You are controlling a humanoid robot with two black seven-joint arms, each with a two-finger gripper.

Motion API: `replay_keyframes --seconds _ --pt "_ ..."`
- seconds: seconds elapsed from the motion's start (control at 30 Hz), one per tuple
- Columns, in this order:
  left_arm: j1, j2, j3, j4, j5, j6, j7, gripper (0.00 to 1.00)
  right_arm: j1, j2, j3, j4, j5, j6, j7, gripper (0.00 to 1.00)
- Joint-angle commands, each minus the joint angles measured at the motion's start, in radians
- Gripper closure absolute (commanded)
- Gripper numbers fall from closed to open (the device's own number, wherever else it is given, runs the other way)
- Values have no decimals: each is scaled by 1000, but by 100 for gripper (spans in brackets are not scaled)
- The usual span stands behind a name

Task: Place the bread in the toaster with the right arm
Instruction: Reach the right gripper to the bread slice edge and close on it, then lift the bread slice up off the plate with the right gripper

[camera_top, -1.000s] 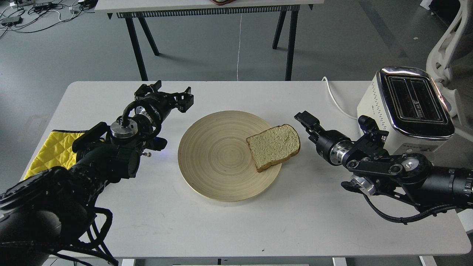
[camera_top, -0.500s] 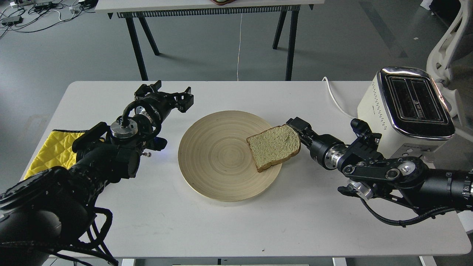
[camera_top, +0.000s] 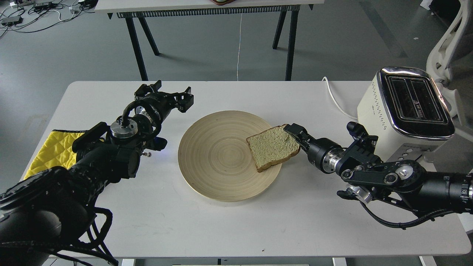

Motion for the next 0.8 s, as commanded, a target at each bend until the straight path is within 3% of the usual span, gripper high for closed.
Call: replay_keyframes --seconds 0.0,0.2,0.37,0.57,0.77 --pt "0 0 0 0 0 -1 0 0 0 0 0 0 0 2 0 48" --pt "0 0 0 0 0 1 0 0 1 3 0 0 -1 5 0 73" --pt "0 0 0 0 0 1 0 0 3 3 0 2 0 5 -1 84" --pt "0 0 0 0 0 1 1 0 15 -11 18 20 0 -5 -1 92" --pt "0 0 0 0 0 1 1 0 21 -50 123 23 2 -9 -1 94"
